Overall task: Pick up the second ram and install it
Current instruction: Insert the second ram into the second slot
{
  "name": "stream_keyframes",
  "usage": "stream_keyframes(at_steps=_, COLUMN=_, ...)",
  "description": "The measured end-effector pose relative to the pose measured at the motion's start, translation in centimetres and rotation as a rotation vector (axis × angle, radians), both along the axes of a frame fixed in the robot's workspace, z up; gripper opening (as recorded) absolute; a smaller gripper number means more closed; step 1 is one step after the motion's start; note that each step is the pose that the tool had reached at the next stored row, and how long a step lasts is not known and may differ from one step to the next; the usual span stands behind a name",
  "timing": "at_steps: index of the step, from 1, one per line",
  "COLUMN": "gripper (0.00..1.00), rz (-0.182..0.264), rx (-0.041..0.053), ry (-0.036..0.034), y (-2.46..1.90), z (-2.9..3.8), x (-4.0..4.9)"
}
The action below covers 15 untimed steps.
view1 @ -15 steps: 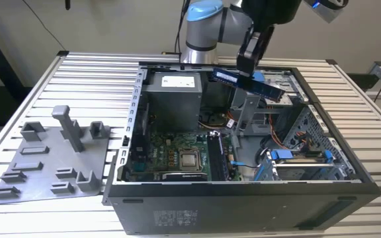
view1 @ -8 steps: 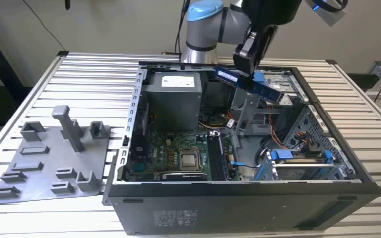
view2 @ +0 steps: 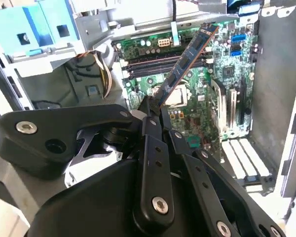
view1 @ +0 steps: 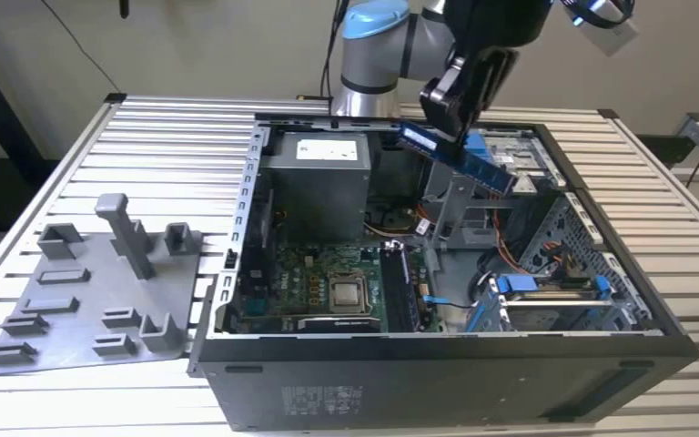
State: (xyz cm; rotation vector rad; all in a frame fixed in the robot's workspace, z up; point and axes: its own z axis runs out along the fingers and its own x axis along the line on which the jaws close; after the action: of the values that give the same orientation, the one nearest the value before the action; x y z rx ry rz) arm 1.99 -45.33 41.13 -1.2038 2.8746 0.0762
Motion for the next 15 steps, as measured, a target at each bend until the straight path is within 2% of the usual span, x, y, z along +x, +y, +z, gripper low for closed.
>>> stream_keyframes(at_steps=15, gripper=0.14, rz=-0.25, rx=0.0, ry=0.0017, y=0.0, z=-0.19, x=0.0)
